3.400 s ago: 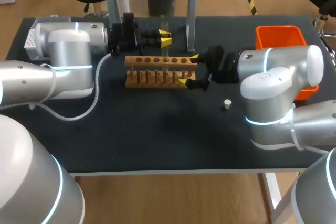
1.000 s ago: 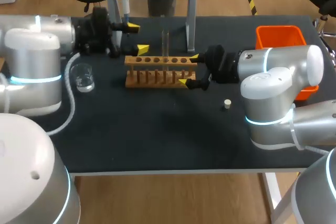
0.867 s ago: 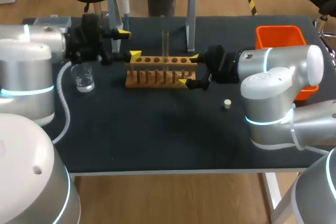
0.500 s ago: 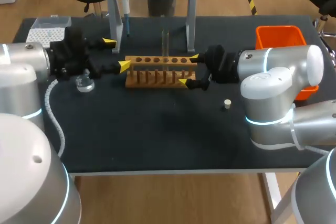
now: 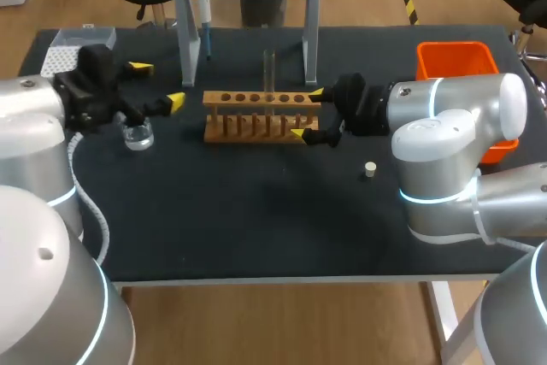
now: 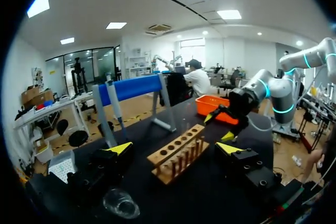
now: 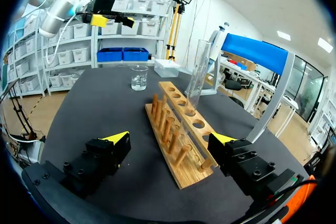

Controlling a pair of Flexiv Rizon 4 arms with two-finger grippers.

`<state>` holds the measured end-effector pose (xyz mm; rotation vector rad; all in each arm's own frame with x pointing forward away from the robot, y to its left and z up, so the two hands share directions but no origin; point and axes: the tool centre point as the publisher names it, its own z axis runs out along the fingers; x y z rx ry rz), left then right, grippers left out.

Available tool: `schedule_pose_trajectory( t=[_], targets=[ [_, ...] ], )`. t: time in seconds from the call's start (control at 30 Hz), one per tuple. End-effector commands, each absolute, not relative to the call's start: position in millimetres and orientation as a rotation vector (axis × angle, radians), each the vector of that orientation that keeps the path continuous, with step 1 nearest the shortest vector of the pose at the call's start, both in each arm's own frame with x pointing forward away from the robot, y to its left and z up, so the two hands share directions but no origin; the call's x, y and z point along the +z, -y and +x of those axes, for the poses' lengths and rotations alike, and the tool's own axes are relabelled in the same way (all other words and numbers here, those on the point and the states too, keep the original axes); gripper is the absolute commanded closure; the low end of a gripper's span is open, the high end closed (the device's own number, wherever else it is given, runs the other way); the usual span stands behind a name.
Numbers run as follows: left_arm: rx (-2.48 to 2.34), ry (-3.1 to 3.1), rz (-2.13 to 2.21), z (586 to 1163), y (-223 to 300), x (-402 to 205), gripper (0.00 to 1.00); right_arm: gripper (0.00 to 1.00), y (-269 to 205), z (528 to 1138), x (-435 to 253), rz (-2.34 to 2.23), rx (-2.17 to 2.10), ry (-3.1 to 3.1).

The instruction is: Invert the test tube, pick up the pipette, mount the tip to pipette, aspirate from beaker and dispense into the tube, eject the tip, return the pipette, and cap with the stopper.

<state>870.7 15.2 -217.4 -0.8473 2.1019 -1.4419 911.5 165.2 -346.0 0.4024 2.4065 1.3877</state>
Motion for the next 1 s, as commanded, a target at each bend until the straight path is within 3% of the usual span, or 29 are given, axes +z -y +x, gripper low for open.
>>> schedule_pose_trajectory(
  t=[0.03, 0.43, 1.0],
  targets=[
    [-1.287, -1.937, -1.002, 862, -57, -216, 0.0, 0.0, -165, 912, -345, 0.401, 1.388, -2.41],
    [-1.087, -1.775, -1.191, 882, -162, -228, 0.0, 0.0, -165, 912, -345, 0.401, 1.388, -2.41],
    [-1.051, -1.816, -1.248, 971, -205, -261, 0.0, 0.0, -165, 912, -345, 0.401, 1.388, -2.41]
  ],
)
